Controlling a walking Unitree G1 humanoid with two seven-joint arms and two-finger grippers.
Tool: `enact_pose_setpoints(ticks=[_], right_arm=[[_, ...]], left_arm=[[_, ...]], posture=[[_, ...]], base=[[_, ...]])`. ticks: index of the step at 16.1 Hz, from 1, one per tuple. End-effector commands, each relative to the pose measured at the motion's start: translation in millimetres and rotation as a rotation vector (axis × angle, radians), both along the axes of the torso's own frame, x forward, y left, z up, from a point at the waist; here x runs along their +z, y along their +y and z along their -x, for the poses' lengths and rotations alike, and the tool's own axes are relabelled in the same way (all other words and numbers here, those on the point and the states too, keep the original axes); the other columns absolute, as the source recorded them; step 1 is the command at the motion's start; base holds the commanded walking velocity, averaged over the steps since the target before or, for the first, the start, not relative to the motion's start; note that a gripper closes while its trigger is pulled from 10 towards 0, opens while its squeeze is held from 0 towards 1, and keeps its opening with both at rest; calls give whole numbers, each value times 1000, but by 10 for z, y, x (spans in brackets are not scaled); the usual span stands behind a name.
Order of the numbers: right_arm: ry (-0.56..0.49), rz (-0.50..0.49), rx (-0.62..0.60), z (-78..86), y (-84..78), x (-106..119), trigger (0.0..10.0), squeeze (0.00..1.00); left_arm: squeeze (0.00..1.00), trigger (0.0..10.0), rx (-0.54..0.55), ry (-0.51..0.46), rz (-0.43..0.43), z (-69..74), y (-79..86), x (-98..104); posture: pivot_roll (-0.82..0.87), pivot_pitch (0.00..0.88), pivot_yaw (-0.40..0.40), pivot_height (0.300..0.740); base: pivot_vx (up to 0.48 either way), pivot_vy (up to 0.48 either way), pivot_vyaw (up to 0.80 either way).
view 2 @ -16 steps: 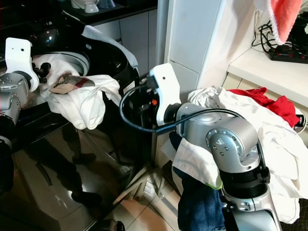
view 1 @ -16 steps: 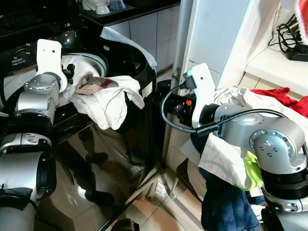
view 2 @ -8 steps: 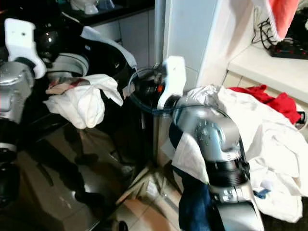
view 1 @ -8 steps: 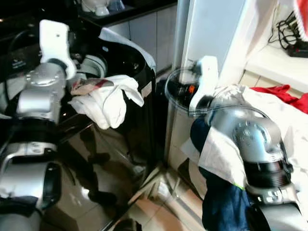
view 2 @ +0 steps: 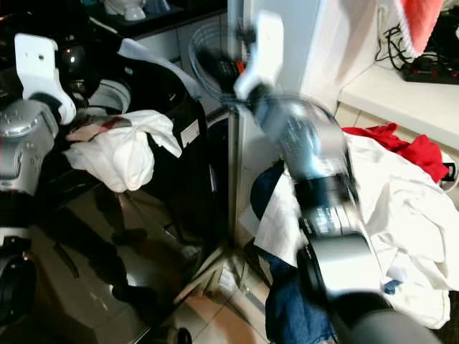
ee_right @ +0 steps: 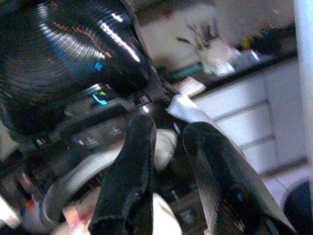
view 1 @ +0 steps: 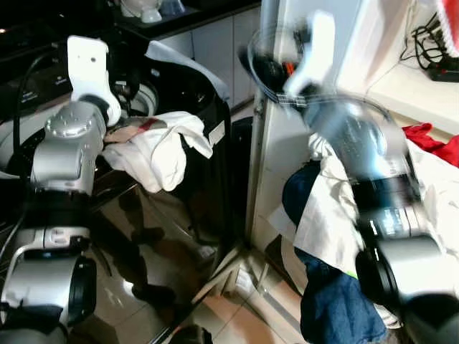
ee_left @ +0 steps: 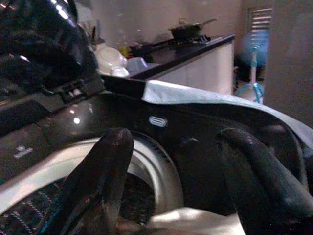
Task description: Clothes washing
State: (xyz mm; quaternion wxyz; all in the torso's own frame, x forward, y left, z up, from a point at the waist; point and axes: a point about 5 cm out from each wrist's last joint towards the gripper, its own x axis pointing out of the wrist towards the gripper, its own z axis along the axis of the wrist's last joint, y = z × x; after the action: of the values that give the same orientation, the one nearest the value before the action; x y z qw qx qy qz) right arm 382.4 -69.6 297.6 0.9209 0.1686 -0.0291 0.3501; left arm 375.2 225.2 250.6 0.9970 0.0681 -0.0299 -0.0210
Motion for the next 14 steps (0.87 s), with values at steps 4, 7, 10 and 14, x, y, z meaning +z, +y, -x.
enact_pose_setpoints(ticks=[4, 7, 10, 14], right_arm=[[-114, 65, 44, -122, 153, 359, 10000, 0], [-110, 238, 38, -139, -60, 195, 10000, 0], [-89, 292, 68, 6, -261, -12, 10000, 0], [18, 353, 166, 469, -461, -378, 10000, 0]], left_arm=[[0, 10000, -108, -14, -16, 67, -121, 29], [0, 10000, -379, 35, -14, 252, -319, 5], [0, 10000, -654, 68, -9, 455, -496, -33], [0, 10000, -721, 214, -150, 485, -452, -264]], posture=[[95, 0, 0, 740], [98, 0, -33, 740], [95, 0, -34, 740], [82, 0, -13, 740]], base=[[0, 0, 0], [0, 0, 0], [0, 0, 0], [0, 0, 0]])
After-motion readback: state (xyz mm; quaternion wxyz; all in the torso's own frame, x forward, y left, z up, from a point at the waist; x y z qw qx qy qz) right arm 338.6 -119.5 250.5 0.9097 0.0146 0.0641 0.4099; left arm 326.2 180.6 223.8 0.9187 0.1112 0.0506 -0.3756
